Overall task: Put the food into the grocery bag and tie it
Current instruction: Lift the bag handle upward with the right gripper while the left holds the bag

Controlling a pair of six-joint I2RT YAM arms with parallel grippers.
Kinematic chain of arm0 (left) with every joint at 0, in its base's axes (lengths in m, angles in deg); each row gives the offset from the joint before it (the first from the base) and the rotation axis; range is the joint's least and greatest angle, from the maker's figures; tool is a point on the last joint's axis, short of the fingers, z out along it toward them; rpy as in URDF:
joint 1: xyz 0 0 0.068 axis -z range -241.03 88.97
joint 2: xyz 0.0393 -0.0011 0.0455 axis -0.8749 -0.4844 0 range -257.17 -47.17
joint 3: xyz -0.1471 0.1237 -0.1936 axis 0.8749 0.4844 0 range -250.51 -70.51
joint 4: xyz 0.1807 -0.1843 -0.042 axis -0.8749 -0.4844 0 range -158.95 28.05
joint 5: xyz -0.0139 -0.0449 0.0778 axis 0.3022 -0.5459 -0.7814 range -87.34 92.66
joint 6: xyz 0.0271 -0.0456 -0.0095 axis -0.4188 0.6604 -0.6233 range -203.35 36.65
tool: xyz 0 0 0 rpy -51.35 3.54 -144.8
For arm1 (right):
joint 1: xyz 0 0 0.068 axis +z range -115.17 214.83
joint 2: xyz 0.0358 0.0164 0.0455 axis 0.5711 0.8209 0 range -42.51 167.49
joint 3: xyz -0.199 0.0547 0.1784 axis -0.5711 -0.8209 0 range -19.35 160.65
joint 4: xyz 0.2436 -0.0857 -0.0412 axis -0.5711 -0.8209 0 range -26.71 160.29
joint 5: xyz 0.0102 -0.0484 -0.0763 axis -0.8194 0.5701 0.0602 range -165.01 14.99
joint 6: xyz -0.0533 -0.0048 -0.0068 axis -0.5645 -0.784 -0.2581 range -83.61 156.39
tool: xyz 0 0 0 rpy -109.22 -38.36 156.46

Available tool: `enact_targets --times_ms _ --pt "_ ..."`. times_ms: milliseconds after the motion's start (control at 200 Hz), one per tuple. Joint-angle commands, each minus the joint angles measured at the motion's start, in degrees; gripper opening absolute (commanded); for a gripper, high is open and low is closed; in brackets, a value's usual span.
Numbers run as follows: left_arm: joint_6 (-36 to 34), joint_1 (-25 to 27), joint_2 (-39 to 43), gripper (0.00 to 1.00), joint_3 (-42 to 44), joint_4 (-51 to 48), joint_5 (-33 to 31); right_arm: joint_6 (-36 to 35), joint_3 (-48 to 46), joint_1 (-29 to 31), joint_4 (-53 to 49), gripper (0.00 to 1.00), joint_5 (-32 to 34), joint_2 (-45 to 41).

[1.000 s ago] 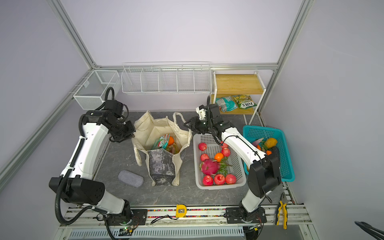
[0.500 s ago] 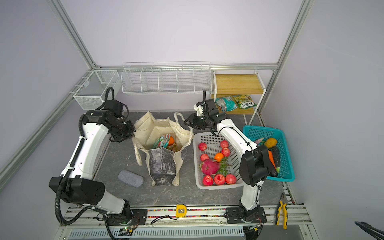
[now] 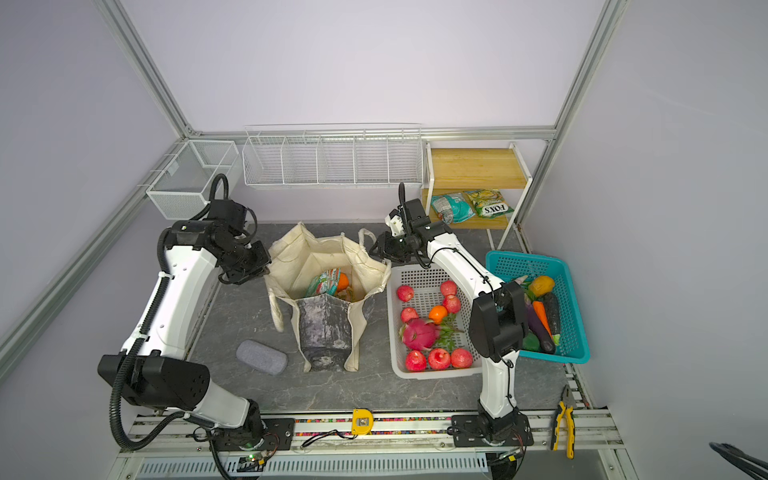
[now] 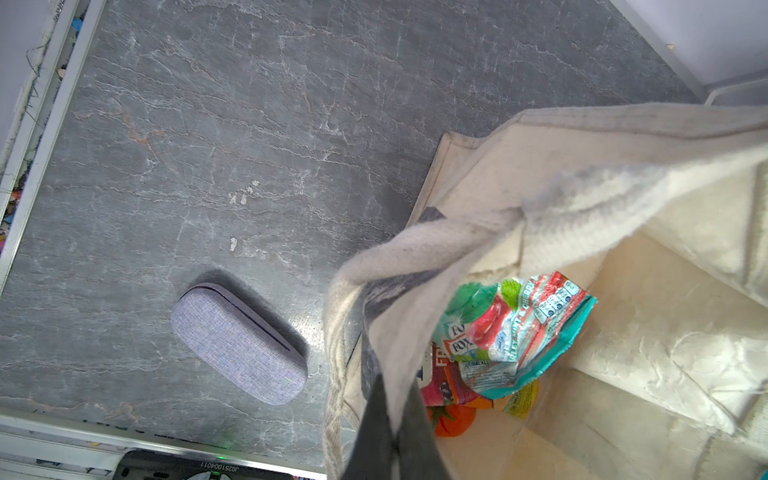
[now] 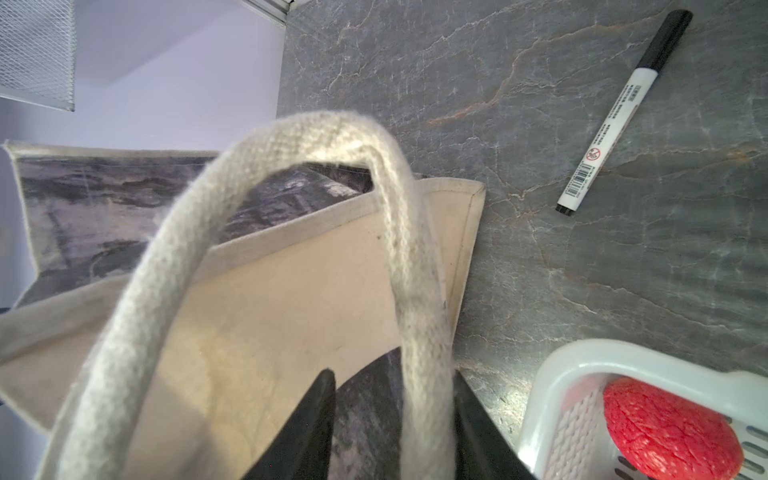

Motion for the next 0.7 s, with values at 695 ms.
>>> enact_targets --times_ms 695 --pt "1.2 -0.1 1.7 0.0 -2.5 1.6 2.7 -2.3 4.2 -2.0 -6.4 0.07 2.2 -14.0"
